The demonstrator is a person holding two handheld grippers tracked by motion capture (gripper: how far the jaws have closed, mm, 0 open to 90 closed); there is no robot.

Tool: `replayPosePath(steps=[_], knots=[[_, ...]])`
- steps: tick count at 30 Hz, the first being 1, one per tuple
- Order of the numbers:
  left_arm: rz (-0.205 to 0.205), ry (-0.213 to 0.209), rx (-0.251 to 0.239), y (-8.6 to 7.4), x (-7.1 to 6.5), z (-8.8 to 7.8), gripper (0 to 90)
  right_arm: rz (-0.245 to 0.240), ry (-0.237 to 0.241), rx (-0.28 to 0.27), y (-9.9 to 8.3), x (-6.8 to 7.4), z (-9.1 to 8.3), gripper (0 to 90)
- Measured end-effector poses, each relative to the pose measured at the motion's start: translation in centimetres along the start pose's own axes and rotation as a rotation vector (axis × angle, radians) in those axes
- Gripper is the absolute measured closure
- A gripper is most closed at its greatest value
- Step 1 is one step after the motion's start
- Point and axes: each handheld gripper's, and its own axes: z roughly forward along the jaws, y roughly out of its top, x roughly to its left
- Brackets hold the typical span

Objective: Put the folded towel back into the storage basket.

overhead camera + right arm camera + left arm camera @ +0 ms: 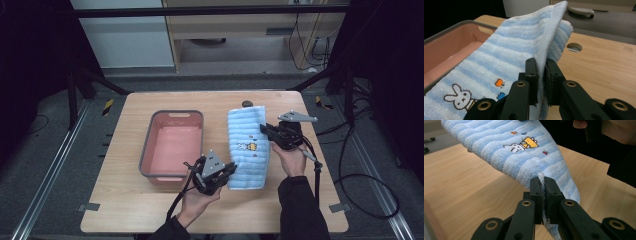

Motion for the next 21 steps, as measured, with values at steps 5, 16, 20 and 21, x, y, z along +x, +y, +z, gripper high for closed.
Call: replayPosePath(steps=[5, 16, 20, 21], knots=[[0.012, 0.017, -0.019, 0.8, 0.5, -1.1, 85.8, -0.006, 0.002, -0.021, 1.2, 0.7, 0.1, 82.1], [0.017, 0.043, -0.046, 1.6, 1.6, -3.0, 85.8, -0.019, 0.013, -0.058, 3.3, 2.4, 0.5, 82.1], [0.018, 0.055, -0.052, 1.7, 2.0, -3.7, 85.8, -0.021, 0.015, -0.068, 3.7, 2.9, 0.7, 82.1], [0.019, 0.06, -0.055, 1.7, 2.2, -3.9, 85.8, -0.02, 0.017, -0.07, 3.8, 3.0, 0.8, 82.1]])
